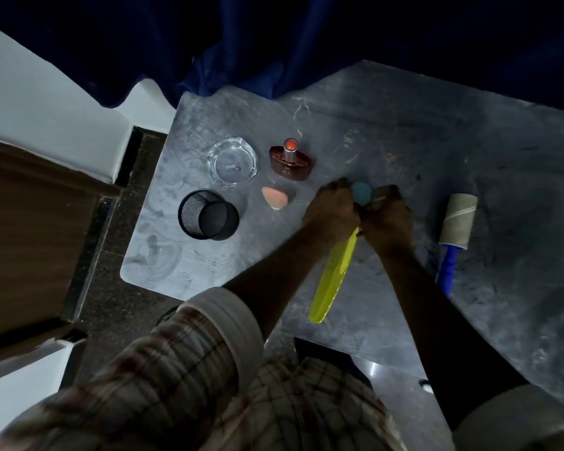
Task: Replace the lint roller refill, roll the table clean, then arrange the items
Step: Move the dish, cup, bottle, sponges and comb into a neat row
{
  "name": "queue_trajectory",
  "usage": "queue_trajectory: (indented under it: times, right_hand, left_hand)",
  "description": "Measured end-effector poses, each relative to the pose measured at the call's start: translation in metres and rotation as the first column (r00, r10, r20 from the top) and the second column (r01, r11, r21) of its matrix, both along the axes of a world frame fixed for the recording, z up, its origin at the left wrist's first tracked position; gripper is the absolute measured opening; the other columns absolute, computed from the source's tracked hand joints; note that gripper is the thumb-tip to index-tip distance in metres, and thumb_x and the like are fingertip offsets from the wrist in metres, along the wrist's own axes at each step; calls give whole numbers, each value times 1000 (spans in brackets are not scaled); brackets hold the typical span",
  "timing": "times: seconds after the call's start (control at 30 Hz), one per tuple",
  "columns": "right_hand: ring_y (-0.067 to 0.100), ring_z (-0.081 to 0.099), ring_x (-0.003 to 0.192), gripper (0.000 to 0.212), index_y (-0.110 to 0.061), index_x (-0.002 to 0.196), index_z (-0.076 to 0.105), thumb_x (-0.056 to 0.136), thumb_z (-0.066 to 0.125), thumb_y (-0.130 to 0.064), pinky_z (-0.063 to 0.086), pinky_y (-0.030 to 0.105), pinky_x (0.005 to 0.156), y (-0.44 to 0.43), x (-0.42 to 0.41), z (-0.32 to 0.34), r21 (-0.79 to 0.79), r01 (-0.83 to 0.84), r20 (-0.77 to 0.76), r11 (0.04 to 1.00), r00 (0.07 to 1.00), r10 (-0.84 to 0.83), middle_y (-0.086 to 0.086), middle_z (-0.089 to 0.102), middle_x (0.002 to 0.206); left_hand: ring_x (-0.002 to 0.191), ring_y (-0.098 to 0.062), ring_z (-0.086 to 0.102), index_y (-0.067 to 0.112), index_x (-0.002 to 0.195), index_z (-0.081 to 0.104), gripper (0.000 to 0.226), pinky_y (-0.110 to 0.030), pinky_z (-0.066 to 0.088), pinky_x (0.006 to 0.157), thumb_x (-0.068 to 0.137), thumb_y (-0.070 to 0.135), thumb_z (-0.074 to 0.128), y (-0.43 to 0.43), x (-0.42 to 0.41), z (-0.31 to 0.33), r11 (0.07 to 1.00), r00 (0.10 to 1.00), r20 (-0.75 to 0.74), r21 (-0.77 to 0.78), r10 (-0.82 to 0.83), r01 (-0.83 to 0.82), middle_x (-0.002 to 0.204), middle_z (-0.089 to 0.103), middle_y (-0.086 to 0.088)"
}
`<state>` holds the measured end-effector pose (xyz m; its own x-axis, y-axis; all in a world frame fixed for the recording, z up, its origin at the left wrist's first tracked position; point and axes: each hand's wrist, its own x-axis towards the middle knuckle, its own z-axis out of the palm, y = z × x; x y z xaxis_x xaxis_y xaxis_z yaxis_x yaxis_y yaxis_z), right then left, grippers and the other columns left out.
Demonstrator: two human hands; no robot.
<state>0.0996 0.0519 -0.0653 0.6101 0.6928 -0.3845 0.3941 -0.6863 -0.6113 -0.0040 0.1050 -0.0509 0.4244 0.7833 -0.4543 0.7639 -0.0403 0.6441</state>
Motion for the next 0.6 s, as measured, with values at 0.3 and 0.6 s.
queue_trajectory:
  times: [0.3,0.6]
  right_hand:
    - [19,73,91,32,-28,108,64,83,80,-40,61,46,80,-21,-19,20,383,-118,-66,916,986,154,5,71,106]
    - [-21,51,104,23,-22,124,64,101,62,-25,40,0,88,-53,-105,15,404,-468,100,786,877,470,-10,54,121]
  left_hand:
    - [142,-22,55,4,154,47,61,-35,44,121,96,4,68,-61,-53,27,947,861,460,112,218,-300,152,56,-8]
    - [157,-14,38,10,163,32,74,-43,40,125,97,20,66,-111,-142,17,888,751,513,-49,415,-457,169,38,6]
